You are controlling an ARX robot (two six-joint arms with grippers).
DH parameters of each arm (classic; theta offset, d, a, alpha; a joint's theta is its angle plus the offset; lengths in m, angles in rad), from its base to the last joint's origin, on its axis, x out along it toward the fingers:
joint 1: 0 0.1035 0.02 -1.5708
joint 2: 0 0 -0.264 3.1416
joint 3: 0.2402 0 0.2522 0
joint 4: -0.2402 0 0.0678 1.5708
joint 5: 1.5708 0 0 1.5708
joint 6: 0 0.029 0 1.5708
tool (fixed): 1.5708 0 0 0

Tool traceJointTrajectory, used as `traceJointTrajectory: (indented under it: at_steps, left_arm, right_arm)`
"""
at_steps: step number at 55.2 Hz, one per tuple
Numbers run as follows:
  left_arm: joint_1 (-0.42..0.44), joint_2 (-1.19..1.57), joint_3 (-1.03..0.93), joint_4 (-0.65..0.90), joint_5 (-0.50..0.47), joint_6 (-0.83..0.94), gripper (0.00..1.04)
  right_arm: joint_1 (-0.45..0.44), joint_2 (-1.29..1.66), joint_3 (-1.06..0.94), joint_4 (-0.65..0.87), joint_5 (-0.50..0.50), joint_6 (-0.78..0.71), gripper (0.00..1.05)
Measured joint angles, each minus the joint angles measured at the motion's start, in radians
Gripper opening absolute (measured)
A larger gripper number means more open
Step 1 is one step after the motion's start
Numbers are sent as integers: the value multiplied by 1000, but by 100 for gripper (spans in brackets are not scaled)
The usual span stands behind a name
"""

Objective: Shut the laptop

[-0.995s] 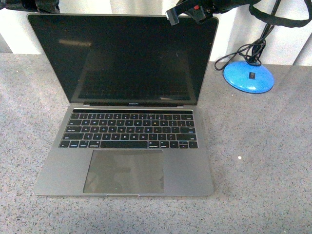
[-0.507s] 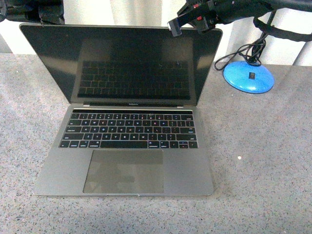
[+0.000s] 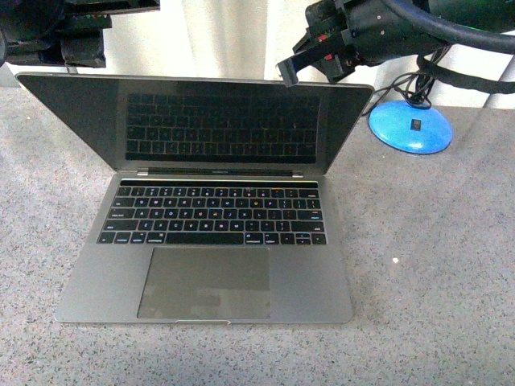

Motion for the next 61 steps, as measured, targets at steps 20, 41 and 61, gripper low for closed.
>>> traceJointTrajectory:
  at_steps: [20, 41, 61]
  left_arm:
    - [-1, -15, -26, 2, 3, -2, 4]
    - [-28, -39, -79, 2, 24, -38, 4]
    - [-37, -30, -146, 2, 31, -96, 4]
  right_arm:
    - [21, -20, -57, 18, 1, 20, 1]
    - [21, -38, -137, 47, 5, 46, 1]
    - [4, -38, -164, 46, 13, 67, 1]
